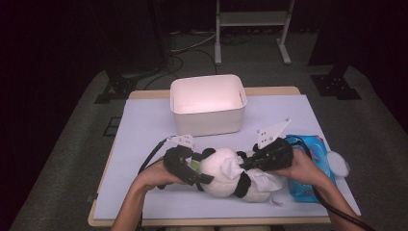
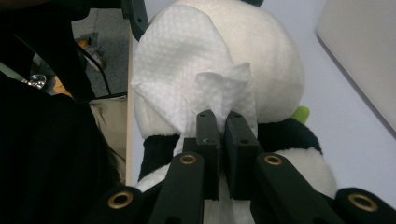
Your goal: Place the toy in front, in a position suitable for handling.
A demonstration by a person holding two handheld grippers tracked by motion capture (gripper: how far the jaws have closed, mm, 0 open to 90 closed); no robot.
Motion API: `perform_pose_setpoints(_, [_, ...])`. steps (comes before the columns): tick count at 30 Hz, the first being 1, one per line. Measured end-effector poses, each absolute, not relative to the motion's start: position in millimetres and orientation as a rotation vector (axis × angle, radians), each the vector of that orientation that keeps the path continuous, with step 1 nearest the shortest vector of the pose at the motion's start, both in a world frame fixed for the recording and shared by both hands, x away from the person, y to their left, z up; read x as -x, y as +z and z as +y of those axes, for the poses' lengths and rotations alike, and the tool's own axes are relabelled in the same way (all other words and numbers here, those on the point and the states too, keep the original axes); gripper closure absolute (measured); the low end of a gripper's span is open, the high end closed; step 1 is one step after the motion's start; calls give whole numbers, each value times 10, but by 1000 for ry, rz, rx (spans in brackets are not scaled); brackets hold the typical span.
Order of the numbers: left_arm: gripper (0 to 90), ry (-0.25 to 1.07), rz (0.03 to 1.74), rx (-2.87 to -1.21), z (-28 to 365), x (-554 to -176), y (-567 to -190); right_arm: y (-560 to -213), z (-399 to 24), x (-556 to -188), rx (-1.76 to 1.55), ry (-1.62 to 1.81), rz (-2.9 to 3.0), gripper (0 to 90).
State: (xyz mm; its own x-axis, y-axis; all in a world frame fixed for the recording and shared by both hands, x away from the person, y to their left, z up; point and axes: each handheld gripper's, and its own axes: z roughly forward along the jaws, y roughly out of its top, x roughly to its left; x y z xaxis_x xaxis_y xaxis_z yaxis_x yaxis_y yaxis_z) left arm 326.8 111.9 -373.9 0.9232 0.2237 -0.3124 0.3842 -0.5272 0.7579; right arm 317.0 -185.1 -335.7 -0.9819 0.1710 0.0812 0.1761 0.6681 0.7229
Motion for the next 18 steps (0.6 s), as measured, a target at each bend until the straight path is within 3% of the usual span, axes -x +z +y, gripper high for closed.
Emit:
perform_pose_setpoints(4, [102, -230, 395, -2146, 1095, -3324, -3758, -3368, -1858, -3156, 281, -1248, -2869, 846])
perform_pose_setpoints(8, [258, -204, 374, -2150, 1093, -3312, -3749, -3365, -1855, -3172, 279, -1247, -2874, 846])
perform_pose_setpoints(11, [336, -133, 358, -2158, 1110, -3284, -3717, -3356, -1834, -3188, 296, -1255, -2868, 844])
perform_pose_setpoints(18, [389, 34, 360, -2132, 1178, -3224, -3562, -3211, -1725, -3253, 336, -1336, -2856, 846])
